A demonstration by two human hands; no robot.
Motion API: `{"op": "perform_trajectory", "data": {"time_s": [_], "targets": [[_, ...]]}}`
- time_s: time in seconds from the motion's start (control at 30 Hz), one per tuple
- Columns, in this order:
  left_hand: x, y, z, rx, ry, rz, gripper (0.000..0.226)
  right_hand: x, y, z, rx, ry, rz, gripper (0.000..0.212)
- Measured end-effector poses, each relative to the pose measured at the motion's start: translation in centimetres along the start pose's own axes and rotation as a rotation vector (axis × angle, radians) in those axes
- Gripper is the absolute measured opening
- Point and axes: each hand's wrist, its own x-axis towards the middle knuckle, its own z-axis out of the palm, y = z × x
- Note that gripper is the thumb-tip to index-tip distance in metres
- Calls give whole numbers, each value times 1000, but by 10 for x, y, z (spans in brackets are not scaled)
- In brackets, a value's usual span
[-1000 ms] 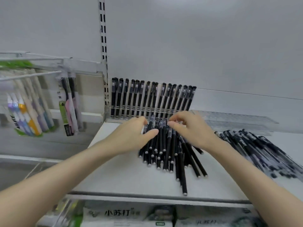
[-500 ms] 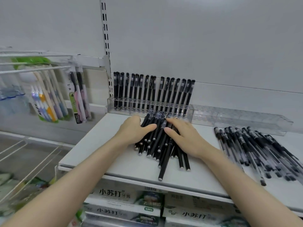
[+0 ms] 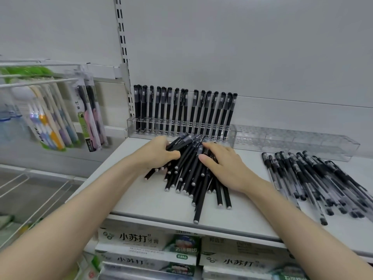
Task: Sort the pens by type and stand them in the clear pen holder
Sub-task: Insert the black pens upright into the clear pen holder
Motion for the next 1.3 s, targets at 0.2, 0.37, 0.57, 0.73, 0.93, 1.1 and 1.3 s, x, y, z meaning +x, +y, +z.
{"op": "perform_trajectory", "data": {"time_s": [0.2,0.37,0.57,0.73,0.93,1.1,1.3], "targets": [[-10,-9,-6,-269,-92,7,27,-1,1,0,11,-3,7,54],[-15,-14,-4,-402,-80,67,21,-2,1,0,13,-5,12,54],[-11,-12,-2,-291,59,41,16,-3,0,-1,11,-1,17,53],[-10,-8,1,-113,107,61,21,-4,-1,-2,22,2,16,52],[-22,-6,-5,-39,135,121,22,-3,0,-1,15,4,13,52],[-26,-11,-8,-241,88,141,19,-2,0,-2,7,18,17,50],[-36,-20,-16,-561,0,162,7,-7,-10,-14,165,176,-25,40]]}}
